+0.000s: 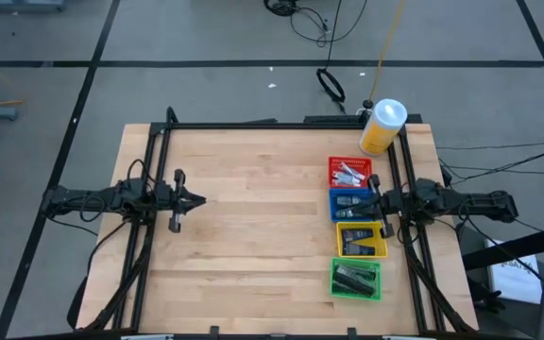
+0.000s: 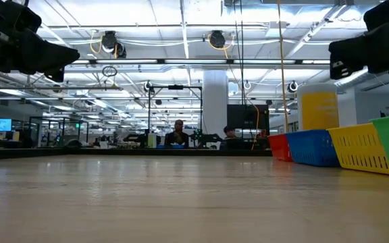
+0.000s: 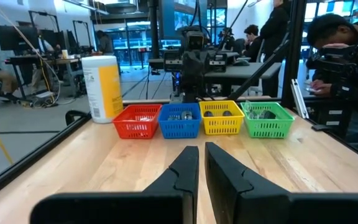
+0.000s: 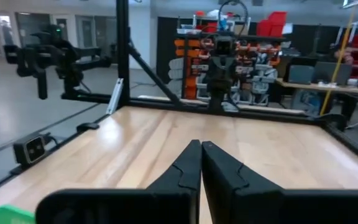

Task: Pick & Place Travel size toiletries
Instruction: Return to Home Position

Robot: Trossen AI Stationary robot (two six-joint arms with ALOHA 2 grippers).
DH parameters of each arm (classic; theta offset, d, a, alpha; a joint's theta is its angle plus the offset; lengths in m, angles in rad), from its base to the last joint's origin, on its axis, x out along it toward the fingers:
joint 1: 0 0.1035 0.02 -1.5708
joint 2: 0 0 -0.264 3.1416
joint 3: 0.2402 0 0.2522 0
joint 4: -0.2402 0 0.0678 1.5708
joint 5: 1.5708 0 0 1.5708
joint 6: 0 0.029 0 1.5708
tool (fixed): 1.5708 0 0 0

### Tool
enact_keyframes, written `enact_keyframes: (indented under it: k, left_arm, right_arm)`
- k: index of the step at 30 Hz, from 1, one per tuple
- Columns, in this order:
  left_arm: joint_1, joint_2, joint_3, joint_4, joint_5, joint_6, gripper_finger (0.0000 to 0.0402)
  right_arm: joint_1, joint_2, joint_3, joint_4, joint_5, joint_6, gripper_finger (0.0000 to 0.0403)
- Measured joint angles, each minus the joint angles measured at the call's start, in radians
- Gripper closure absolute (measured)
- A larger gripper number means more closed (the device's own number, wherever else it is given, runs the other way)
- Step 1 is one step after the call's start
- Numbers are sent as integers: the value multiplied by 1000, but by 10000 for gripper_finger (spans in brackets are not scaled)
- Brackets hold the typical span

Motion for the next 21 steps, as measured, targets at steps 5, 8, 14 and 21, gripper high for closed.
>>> enact_keyframes:
  k: [5,8,14,21]
  left_arm:
    - [0,0,0,-1,0,0,371]
    - [0,0,0,-1,0,0,371]
    - [0,0,0,-1,0,0,371]
    - [0,0,0,-1,0,0,371]
  right_arm:
    - [-34,0,0,11,-1,6,399]
    - [-35,18,0,36,-6,3,399]
    - [-35,19,0,40,-5,4,399]
    - [-35,18,0,42,-5,4,399]
